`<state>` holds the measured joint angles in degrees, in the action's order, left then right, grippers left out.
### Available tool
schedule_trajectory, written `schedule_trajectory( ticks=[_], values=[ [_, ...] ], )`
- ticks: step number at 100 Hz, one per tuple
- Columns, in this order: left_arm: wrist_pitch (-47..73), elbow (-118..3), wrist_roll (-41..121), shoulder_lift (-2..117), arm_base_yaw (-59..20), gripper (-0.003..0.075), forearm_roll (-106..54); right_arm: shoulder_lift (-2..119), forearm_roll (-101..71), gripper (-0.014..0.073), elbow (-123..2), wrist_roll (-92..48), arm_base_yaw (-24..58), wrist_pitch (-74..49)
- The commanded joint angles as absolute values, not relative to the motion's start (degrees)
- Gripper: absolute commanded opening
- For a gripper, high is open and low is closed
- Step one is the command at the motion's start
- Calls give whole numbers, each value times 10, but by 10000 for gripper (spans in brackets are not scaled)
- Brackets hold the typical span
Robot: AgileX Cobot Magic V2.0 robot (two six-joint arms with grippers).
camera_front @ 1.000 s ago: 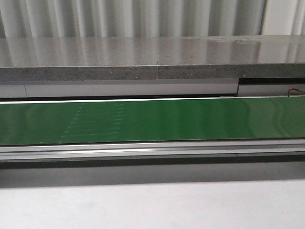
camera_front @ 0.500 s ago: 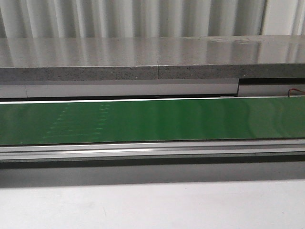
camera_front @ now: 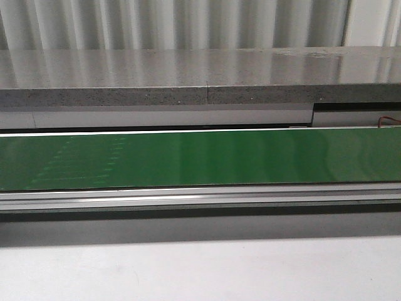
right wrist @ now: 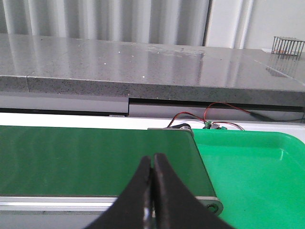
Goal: Move button from right to left
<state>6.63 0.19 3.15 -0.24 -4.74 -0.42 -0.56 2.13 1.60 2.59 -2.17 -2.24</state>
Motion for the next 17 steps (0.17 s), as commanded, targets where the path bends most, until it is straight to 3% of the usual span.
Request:
schedule_trajectory(
  ticks=[1,17],
  values=[
    [24,24,25,-20,-49,-20,-5,-17,27,-67,4,26,-25,20],
    [24,24,25,-20,-49,-20,-5,-17,27,-67,4,26,-25,20]
  ],
)
